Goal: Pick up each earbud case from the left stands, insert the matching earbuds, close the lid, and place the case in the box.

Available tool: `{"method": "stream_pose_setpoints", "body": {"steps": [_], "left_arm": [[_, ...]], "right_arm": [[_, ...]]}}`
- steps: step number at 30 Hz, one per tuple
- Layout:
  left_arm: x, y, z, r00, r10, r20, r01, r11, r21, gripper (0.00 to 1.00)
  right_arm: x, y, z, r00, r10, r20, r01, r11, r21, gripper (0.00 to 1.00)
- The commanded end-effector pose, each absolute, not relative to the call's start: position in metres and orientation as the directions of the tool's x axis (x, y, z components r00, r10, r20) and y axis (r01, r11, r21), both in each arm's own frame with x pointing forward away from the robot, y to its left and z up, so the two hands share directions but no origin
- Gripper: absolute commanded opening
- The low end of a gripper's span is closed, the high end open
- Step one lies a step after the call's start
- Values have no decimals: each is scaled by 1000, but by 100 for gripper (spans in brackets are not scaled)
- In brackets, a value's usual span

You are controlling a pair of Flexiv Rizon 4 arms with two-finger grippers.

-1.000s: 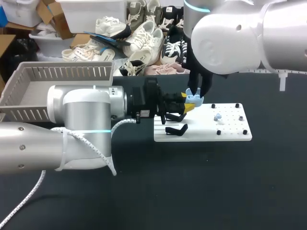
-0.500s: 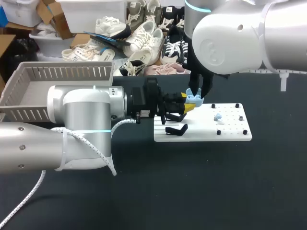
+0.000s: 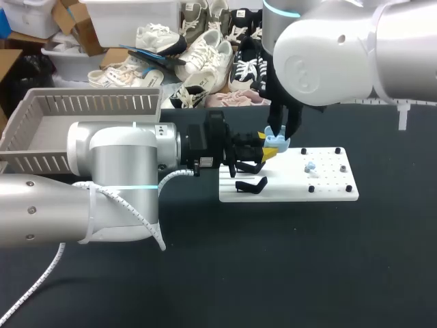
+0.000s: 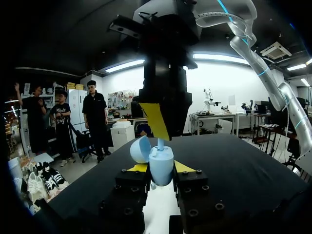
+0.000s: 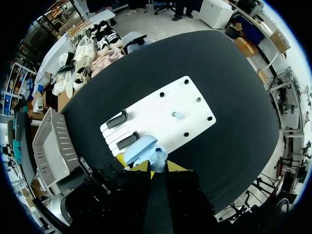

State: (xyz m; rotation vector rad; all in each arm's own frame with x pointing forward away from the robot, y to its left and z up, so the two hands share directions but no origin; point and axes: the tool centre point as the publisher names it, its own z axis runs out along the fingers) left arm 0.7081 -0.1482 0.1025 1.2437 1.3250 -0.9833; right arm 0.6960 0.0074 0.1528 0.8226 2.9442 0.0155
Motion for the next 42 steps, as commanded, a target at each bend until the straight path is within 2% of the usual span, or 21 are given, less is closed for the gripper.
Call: {"method": "stream_pose_setpoints", "body": {"steps": [1, 19, 20, 21, 26, 39, 42], "left_arm": [[707, -148, 102, 60, 149, -987, 988, 135, 81, 0], [707, -148, 102, 60, 149, -987, 988, 135, 81, 0], [707, -148, 102, 60, 149, -987, 988, 135, 81, 0], [707, -148, 102, 60, 149, -987, 988, 135, 81, 0], [707, -148, 102, 60, 149, -987, 988, 135, 81, 0], [707, -148, 102, 60, 149, -987, 988, 135, 81, 0], [707, -148, 102, 60, 149, -987, 988, 135, 81, 0]], "right_arm": [[697, 7, 151, -852, 518, -75, 518, 855, 31, 0], [698, 6, 143, -851, 522, -52, 521, 853, 39, 0], [698, 6, 143, -851, 522, -53, 520, 853, 39, 13], [698, 6, 143, -851, 522, -53, 520, 853, 39, 20], [697, 6, 144, -853, 519, -55, 517, 855, 44, 32], [669, -4, 151, -879, 472, -74, 468, 882, 61, 31], [659, -13, 150, -897, 430, -105, 425, 903, 67, 27]]}}
